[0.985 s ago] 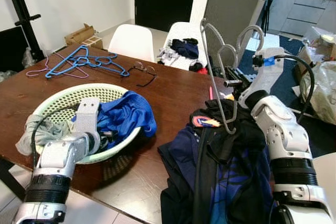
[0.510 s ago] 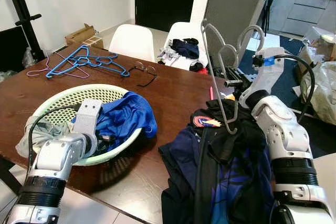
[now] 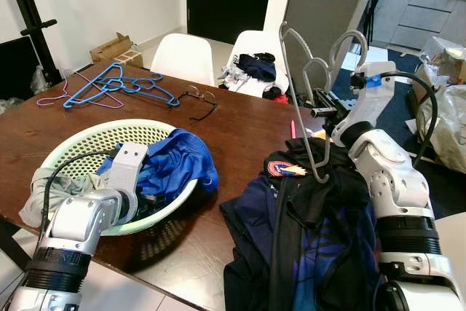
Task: Hang hanger
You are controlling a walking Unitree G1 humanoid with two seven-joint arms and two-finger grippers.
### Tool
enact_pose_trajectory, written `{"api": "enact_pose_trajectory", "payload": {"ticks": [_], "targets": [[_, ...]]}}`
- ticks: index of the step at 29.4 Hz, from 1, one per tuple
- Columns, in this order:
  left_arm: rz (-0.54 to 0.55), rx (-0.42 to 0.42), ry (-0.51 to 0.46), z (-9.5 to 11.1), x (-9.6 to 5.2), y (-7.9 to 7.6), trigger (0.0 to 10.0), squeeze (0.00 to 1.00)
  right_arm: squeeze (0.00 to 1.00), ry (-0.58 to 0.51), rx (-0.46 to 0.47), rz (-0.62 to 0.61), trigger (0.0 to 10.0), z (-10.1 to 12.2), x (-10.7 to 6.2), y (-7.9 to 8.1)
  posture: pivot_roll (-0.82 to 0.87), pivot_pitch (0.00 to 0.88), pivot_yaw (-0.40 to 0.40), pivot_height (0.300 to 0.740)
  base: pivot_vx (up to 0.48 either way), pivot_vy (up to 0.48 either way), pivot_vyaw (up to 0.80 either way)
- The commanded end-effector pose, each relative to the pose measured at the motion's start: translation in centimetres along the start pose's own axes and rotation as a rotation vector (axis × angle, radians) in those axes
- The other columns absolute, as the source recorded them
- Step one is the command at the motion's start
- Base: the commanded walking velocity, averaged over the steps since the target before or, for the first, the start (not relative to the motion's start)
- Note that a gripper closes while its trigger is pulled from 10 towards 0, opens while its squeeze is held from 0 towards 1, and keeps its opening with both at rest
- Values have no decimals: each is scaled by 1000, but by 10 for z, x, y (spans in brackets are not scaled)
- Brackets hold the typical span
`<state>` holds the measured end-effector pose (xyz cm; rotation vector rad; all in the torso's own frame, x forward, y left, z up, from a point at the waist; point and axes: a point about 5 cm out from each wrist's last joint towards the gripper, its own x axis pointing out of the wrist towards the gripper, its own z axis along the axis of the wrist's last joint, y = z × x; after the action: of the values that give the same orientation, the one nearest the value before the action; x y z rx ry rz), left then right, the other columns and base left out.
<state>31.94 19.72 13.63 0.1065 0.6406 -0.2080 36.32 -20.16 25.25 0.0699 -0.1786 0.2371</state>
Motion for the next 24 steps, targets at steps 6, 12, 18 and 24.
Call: {"api": "enact_pose_trajectory", "payload": {"ticks": [6, 12, 18, 24], "targets": [[-3, 9, 20, -5, -3, 2, 0, 0, 0, 4, -3, -6, 10000, 4, 2, -2, 55, 39, -85, 740, 0, 0, 0], [8, 15, 12, -2, -5, 3, 0, 0, 0, -1, 0, -3, 10000, 5, 4, -1, 56, 37, -88, 740, 0, 0, 0], [61, 15, -62, 15, -13, 13, 0, 0, 0, -8, 4, -1, 10000, 6, 5, 0, 56, 32, -87, 740, 0, 0, 0], [87, 17, -171, 35, -23, 18, 0, 0, 0, -9, 8, 0, 10000, 6, 6, 1, 62, 26, -89, 740, 0, 0, 0]]}}
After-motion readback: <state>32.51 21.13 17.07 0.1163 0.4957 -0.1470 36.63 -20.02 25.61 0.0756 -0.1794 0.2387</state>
